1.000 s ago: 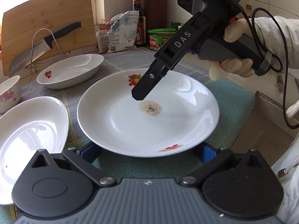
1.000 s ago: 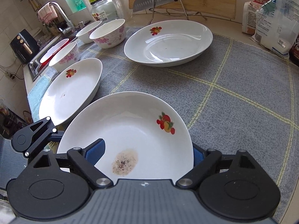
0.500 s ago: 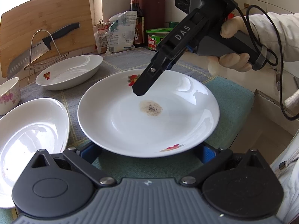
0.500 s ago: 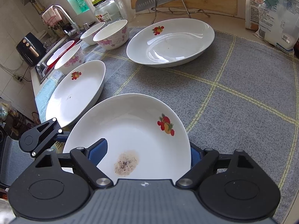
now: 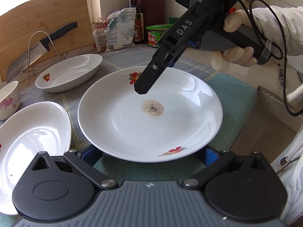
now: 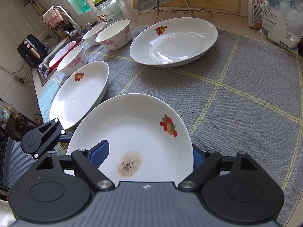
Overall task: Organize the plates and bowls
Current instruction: 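Lift the stained plate off the towel with the right tool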
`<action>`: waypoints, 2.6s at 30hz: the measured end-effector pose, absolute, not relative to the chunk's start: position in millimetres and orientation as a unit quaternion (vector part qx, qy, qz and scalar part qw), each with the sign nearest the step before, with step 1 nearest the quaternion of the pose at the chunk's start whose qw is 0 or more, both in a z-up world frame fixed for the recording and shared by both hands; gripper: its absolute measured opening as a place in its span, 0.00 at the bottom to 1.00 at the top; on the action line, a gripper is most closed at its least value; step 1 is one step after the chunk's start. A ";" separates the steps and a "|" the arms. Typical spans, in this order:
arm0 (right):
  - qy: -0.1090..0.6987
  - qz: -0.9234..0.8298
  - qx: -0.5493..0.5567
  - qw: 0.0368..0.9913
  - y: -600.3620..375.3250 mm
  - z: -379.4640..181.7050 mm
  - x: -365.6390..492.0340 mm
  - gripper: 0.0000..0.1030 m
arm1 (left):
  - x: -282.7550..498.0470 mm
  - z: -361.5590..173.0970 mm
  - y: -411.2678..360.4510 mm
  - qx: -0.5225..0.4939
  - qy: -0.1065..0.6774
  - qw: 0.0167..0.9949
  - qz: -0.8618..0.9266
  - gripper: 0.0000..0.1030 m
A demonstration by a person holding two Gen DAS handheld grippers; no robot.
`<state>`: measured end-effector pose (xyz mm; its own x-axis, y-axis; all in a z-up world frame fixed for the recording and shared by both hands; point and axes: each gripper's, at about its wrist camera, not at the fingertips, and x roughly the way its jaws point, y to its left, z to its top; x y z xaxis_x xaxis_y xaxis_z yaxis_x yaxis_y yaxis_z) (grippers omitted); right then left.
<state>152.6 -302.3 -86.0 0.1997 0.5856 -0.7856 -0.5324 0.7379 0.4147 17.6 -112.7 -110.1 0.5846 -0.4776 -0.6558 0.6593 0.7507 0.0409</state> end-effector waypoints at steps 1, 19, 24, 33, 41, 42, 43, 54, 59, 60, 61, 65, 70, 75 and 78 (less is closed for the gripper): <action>0.518 0.361 0.026 0.775 -302.5 -85.0 152.1 0.88 | 18.1 -109.2 -112.4 0.140 0.324 0.878 -0.325 0.99; 0.496 0.335 0.032 0.800 -344.4 -63.8 152.9 0.88 | 43.2 -94.4 -136.0 0.146 0.320 0.865 -0.357 0.99; 0.490 0.322 0.032 0.809 -363.6 -60.7 160.6 0.88 | 59.3 -95.2 -152.4 0.149 0.316 0.861 -0.370 0.99; 0.486 0.300 0.033 0.820 -392.2 -62.9 179.0 0.88 | 87.4 -97.2 -181.1 0.153 0.317 0.853 -0.386 0.99; 0.485 0.290 0.030 0.825 -409.7 -70.6 196.9 0.88 | 103.6 -105.4 -205.0 0.153 0.325 0.849 -0.387 0.99; 0.485 0.289 0.030 0.825 -410.8 -71.5 198.5 0.88 | 105.1 -106.0 -207.2 0.153 0.326 0.849 -0.387 0.99; 0.484 0.287 0.030 0.826 -412.3 -72.4 200.1 0.88 | 106.9 -106.5 -209.0 0.153 0.326 0.849 -0.386 0.99; 0.482 0.278 0.024 0.830 -421.1 -80.5 217.8 0.88 | 125.5 -108.4 -224.0 0.149 0.336 0.849 -0.380 0.99; 0.484 0.271 0.013 0.832 -422.9 -84.6 221.7 0.88 | 130.6 -110.9 -229.6 0.150 0.338 0.848 -0.378 0.99; 0.483 0.271 0.012 0.832 -423.0 -85.4 222.2 0.88 | 131.4 -111.6 -230.5 0.151 0.339 0.848 -0.378 0.99; 0.484 0.270 0.012 0.832 -423.3 -86.4 222.8 0.88 | 132.3 -112.2 -231.4 0.152 0.339 0.848 -0.377 0.99; 0.489 0.268 0.015 0.830 -424.8 -90.8 225.6 0.88 | 133.7 -113.9 -233.5 0.153 0.343 0.847 -0.377 0.99; 0.489 0.263 0.020 0.831 -428.6 -92.9 227.7 0.88 | 135.4 -114.9 -237.1 0.154 0.342 0.847 -0.377 0.99; 0.488 0.257 0.020 0.834 -431.7 -94.7 229.3 0.88 | 138.6 -115.7 -240.7 0.152 0.343 0.846 -0.378 0.99; 0.488 0.251 0.019 0.835 -432.3 -96.9 229.5 0.88 | 139.5 -116.5 -242.0 0.151 0.343 0.846 -0.379 0.99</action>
<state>229.5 -432.3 -96.9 0.3967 0.4383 -0.8065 -0.4008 0.8732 0.2773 139.5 -242.0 -116.5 0.4772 -0.5380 -0.6948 0.7447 0.6674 -0.0053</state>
